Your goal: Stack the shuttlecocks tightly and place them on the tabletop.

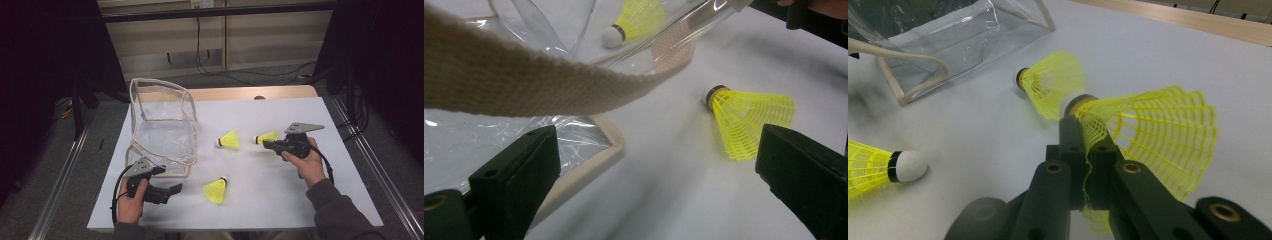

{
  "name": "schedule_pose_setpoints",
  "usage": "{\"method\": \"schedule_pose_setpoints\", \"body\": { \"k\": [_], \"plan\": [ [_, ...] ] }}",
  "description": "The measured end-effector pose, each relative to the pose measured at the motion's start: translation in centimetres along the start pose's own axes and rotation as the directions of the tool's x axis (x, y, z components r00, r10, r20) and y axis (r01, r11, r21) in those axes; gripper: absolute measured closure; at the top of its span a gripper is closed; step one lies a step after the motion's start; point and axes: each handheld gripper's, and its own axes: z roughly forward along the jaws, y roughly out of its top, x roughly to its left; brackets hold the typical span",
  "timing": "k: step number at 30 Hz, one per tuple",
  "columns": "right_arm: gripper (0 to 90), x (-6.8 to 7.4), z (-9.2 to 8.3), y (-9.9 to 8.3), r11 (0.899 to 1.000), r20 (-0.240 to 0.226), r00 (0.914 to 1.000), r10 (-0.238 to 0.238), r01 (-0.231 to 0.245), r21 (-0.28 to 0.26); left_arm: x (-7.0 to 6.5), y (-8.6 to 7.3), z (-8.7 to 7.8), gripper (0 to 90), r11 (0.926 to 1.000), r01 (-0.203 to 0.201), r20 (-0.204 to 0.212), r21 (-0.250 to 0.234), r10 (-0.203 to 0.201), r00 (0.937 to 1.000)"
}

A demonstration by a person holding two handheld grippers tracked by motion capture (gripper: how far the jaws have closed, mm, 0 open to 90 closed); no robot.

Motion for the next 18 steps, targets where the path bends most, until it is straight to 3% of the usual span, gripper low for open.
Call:
{"method": "schedule_pose_setpoints", "body": {
  "k": [18],
  "plan": [
    [88.5,-0.13,0.82,0.38,1.000,0.005,1.0000,-0.008,0.008,0.009,-0.01,0.00,0.05,4.2,1.0000,-0.001,0.001,-0.001,0.001,1.0000]
  ]
}}
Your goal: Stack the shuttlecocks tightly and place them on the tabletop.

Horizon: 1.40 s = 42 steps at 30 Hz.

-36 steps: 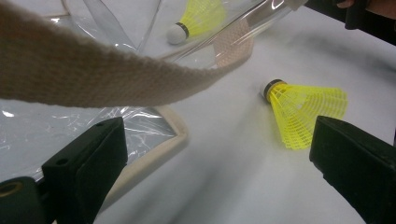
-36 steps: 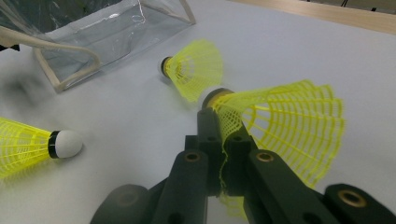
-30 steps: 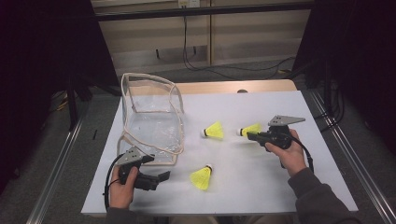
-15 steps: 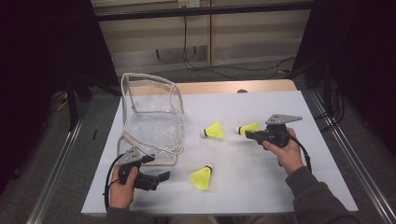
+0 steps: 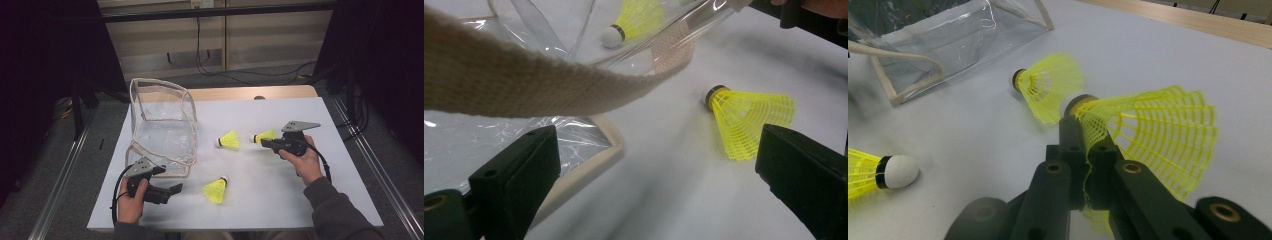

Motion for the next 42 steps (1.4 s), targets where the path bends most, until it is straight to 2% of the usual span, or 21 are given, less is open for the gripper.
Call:
{"method": "schedule_pose_setpoints", "body": {
  "k": [5,25,42],
  "plan": [
    [88.5,-0.1,0.2,0.1,1.000,-0.001,1.0000,0.008,-0.008,-0.003,0.0,0.0,0.0,4.2,1.0000,0.000,0.000,-0.001,0.000,1.0000],
    [88.5,0.1,1.3,0.7,1.000,0.006,0.9999,-0.012,0.012,0.003,0.0,0.0,0.0,4.2,1.0000,0.002,0.001,-0.005,-0.002,1.0000],
    [88.5,0.2,2.2,0.7,1.000,-0.006,1.0000,0.002,-0.002,0.006,0.0,0.0,0.1,4.2,1.0000,-0.001,0.004,-0.001,0.001,1.0000]
  ]
}}
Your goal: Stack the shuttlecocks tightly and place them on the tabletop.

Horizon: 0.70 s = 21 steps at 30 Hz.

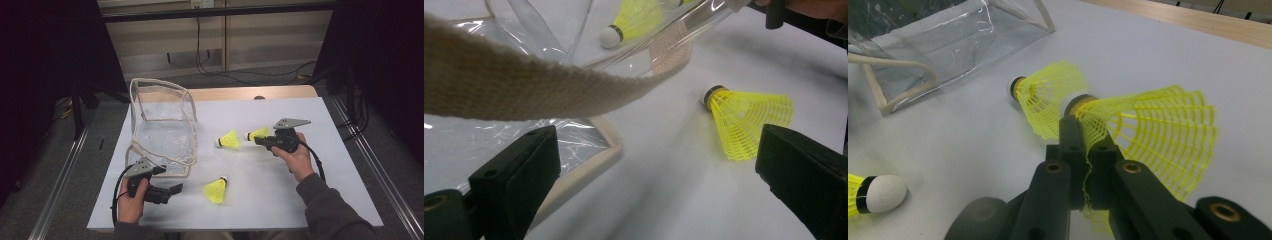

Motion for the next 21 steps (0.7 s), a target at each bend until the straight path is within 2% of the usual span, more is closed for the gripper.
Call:
{"method": "schedule_pose_setpoints", "body": {
  "k": [21],
  "plan": [
    [88.5,0.5,1.1,0.4,1.000,0.001,0.9998,-0.020,0.020,0.013,0.0,0.0,0.0,4.2,1.0000,0.001,-0.003,0.000,-0.001,1.0000]
  ]
}}
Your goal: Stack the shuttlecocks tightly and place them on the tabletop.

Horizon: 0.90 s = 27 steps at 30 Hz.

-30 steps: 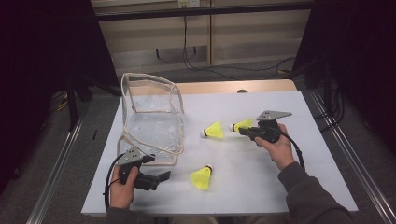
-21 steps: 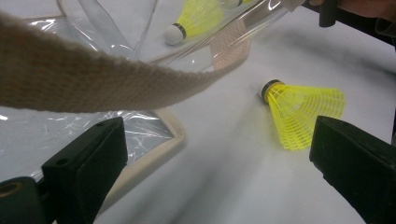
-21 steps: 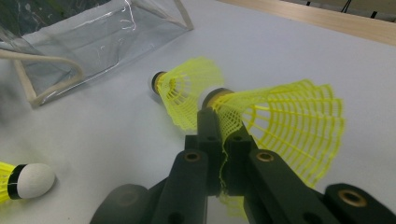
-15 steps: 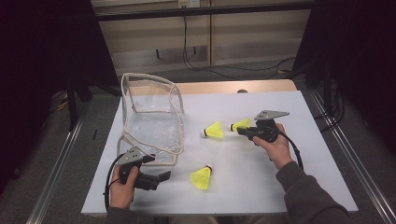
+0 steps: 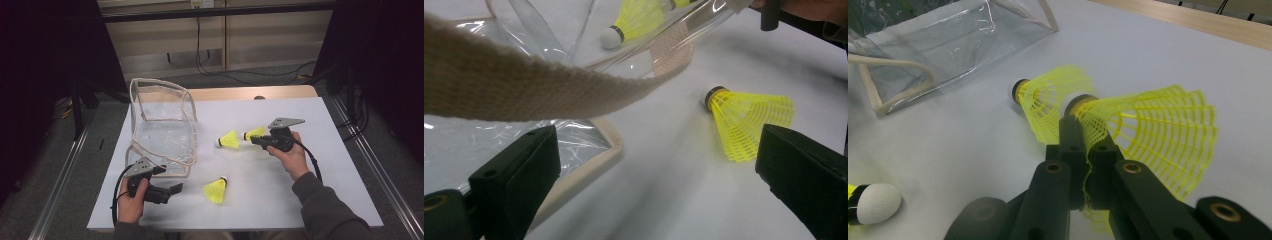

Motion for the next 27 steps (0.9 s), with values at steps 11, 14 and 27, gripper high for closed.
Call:
{"method": "schedule_pose_setpoints", "body": {
  "k": [11,14,27],
  "plan": [
    [88.5,0.1,0.5,-0.1,1.000,0.006,1.0000,-0.002,0.002,0.007,0.0,0.0,0.0,4.2,1.0000,0.001,-0.001,-0.002,-0.001,1.0000],
    [88.5,0.0,0.6,-0.1,1.000,0.004,1.0000,-0.004,0.004,0.007,0.0,0.0,0.0,4.2,1.0000,0.001,0.000,-0.003,-0.001,1.0000],
    [88.4,0.4,1.3,-0.3,1.000,-0.008,1.0000,0.000,0.000,0.010,0.0,0.0,0.0,4.2,1.0000,-0.003,0.000,-0.001,0.003,1.0000]
  ]
}}
